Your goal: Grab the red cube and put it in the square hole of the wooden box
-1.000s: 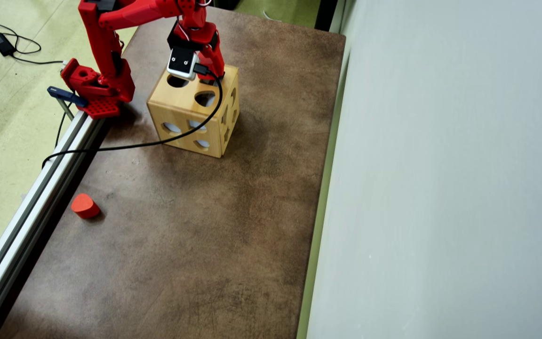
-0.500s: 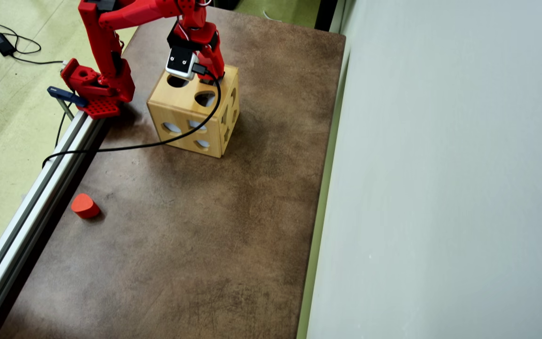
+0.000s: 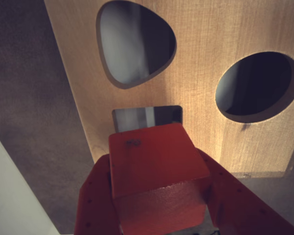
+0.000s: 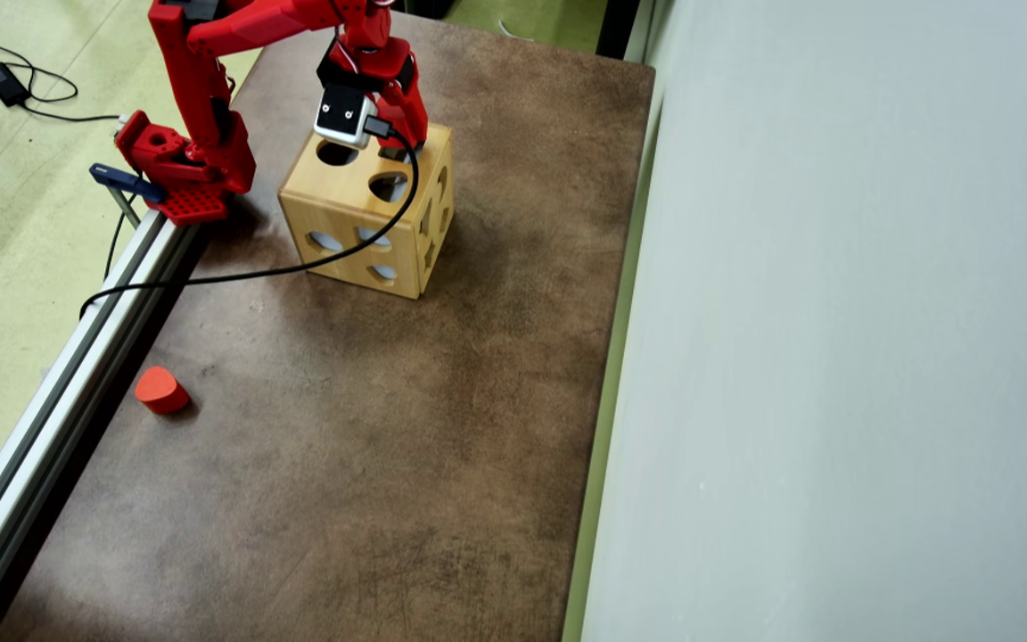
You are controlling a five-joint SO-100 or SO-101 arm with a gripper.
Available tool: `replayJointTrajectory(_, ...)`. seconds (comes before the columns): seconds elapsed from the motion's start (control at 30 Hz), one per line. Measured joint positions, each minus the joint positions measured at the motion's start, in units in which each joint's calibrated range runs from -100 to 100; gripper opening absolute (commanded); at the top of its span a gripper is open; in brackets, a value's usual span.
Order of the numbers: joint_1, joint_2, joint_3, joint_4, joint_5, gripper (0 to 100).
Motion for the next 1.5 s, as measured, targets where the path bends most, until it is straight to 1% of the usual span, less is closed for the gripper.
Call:
replayJointTrajectory(0.37, 0.0, 0.0, 1.8, 0.0, 0.0, 25)
replayJointTrajectory(0.53, 0.0, 0.0, 1.8, 0.0, -1.7, 25)
replayJointTrajectory(0.93, 0.0, -0.8, 1.8, 0.0, -2.0, 25)
replayJointTrajectory(1.0, -0.6, -5.3, 1.8, 0.0, -2.0, 25)
replayJointTrajectory(1.07, -2.0, -13.2, 1.8, 0.0, -2.0, 25)
replayJointTrajectory(1.33, -7.6, -56.8, 1.8, 0.0, -2.0, 24)
replayJointTrajectory(1.5, -7.5, -75.1, 3.3, 0.0, -2.0, 24)
